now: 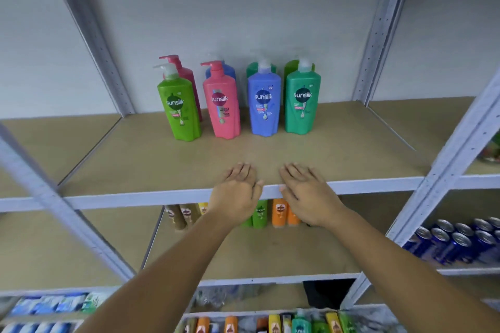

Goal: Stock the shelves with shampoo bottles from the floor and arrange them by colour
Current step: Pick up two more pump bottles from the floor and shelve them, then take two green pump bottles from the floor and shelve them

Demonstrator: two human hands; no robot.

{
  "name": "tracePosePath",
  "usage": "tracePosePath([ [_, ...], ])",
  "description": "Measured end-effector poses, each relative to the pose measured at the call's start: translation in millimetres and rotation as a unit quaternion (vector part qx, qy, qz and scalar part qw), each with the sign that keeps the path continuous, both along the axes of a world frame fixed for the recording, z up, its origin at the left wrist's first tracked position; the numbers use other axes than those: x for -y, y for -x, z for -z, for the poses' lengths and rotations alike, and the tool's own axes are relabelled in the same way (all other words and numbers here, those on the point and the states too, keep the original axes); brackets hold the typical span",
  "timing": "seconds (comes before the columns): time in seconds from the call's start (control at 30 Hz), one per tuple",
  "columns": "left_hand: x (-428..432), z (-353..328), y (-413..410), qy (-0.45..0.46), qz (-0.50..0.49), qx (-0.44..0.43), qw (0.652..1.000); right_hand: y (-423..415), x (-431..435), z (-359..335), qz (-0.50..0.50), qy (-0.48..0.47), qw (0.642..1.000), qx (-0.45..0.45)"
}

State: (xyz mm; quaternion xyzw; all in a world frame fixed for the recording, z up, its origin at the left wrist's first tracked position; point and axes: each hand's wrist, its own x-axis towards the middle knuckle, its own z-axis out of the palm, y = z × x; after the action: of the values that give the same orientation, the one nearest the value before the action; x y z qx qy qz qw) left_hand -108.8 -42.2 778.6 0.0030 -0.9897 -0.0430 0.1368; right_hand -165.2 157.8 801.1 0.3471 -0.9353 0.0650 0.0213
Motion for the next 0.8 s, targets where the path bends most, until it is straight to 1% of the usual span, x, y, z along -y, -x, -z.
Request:
tracePosePath([
  [0.07, -6, 7, -25, -0.001, 0.016, -0.046, 0.999, -25, 1, 5, 0.003, 0.022, 1.0, -0.004],
  [0.13, -10, 19, -51, -0.023, 0.038, -0.096, 0.994, -49, 0, 16, 0.002, 0.069, 0.998, -0.003],
  [0.2, -13, 40, -79, -0.054, 0.053, -0.093, 0.993, -74, -4, 36, -0.008, 0.098, 0.995, 0.0],
  [0.3, -19, 86, -120, -0.089, 0.044, -0.007, 0.995, -107, -12, 81, -0.009, 0.088, 0.994, 0.056],
  [0.4, -30, 136, -157, -0.113, 0.02, 0.135, 0.984, -139, -25, 135, -0.011, 0.034, 0.986, 0.161],
  [0.47, -39, 158, -179, -0.143, 0.003, 0.233, 0.962, -160, -37, 170, -0.01, -0.012, 0.977, 0.212],
  [0.6, -58, 188, -215, -0.154, -0.013, 0.371, 0.916, -201, -62, 231, 0.017, -0.104, 0.946, 0.308],
  [0.7, -65, 207, -235, -0.167, -0.019, 0.444, 0.88, -224, -77, 258, 0.045, -0.139, 0.927, 0.345],
  [0.8, -66, 221, -251, -0.16, -0.02, 0.482, 0.861, -238, -90, 269, 0.067, -0.148, 0.912, 0.377],
])
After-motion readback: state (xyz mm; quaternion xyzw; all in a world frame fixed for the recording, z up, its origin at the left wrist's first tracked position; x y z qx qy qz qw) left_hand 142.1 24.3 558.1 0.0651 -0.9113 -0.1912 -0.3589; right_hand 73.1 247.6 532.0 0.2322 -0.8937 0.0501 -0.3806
